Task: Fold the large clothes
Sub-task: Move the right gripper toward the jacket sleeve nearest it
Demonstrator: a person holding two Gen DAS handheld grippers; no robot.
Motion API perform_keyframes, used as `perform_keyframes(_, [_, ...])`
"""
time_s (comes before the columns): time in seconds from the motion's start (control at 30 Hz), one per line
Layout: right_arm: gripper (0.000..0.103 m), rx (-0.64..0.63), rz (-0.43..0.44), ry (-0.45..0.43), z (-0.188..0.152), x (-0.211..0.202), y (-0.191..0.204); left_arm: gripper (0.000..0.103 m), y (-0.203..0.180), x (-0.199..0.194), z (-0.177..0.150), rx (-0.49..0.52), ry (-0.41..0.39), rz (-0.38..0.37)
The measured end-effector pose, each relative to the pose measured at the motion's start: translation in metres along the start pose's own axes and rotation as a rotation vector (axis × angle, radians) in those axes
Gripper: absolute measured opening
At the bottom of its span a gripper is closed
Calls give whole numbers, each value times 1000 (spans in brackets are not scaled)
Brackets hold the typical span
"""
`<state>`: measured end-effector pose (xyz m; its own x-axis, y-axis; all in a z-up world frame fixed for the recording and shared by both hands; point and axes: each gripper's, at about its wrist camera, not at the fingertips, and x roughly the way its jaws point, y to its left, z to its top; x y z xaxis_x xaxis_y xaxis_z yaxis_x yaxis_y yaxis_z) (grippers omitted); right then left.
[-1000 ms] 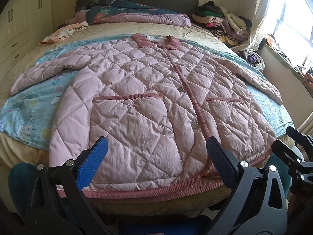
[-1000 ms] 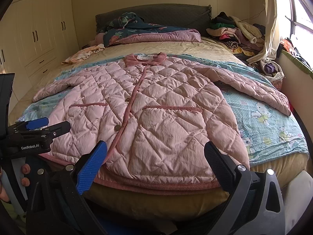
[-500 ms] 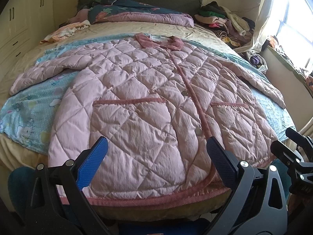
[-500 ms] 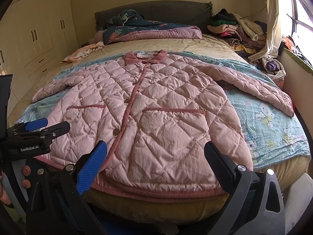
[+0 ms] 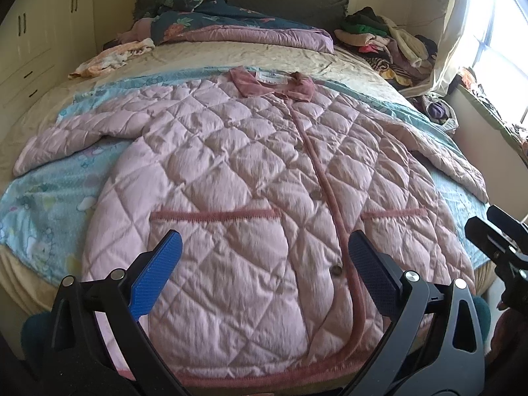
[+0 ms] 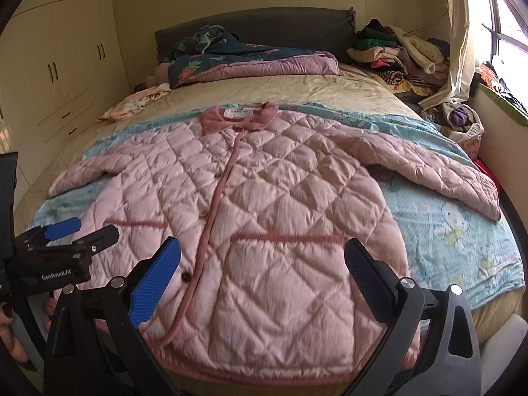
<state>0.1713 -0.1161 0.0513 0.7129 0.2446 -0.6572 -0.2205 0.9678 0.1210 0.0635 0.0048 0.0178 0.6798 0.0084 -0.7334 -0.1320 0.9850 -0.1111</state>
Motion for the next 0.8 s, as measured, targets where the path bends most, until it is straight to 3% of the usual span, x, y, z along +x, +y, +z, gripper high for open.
perform_keyframes(0.47, [99,53,-27,7,46,34,-24,94,-14,25,67,4,-26,-5])
perform_keyframes(0.8, [99,111,-97,5,77,60,-56,94,-28,65,100,9,34,-32])
